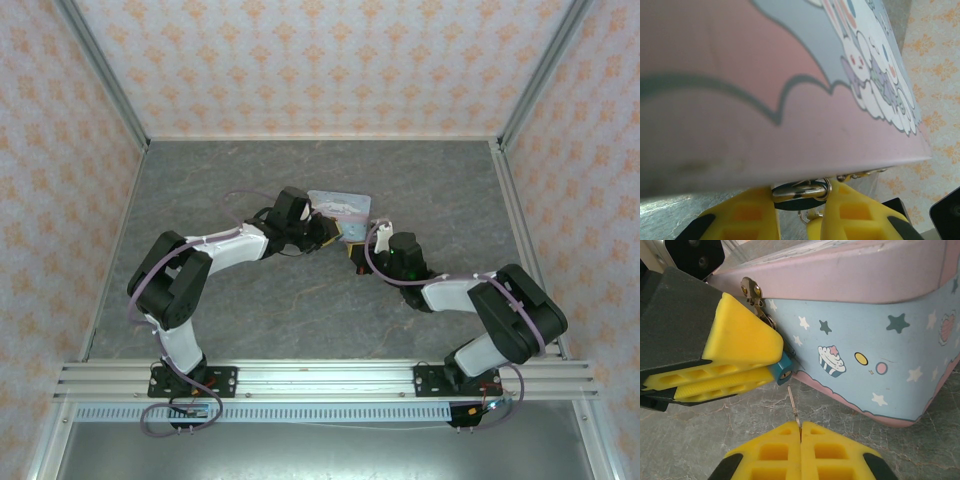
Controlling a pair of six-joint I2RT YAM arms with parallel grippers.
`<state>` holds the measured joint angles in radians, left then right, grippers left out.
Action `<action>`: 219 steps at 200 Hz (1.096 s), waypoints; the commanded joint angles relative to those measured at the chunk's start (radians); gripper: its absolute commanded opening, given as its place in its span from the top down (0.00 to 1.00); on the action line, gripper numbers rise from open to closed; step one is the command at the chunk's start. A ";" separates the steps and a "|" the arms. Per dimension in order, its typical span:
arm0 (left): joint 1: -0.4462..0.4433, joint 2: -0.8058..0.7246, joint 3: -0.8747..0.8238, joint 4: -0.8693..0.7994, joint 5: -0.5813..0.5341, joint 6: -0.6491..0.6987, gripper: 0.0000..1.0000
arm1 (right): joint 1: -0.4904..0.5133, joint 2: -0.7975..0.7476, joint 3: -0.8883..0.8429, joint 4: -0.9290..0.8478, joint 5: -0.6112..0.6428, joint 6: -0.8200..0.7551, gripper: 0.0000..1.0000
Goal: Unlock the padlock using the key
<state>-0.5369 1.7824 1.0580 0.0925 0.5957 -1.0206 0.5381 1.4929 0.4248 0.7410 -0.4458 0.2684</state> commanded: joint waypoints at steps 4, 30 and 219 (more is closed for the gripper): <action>-0.009 -0.047 0.020 0.003 0.023 -0.004 0.83 | 0.006 0.009 0.025 0.049 -0.023 0.007 1.00; -0.010 -0.047 0.018 0.007 0.024 -0.006 0.83 | 0.005 0.010 0.025 0.054 -0.024 0.008 1.00; -0.012 -0.061 0.004 0.002 0.035 -0.004 0.83 | 0.005 0.052 0.063 0.104 -0.032 0.014 1.00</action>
<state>-0.5369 1.7756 1.0580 0.0929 0.5949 -1.0214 0.5381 1.5379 0.4545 0.7727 -0.4713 0.2798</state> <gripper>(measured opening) 0.190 0.048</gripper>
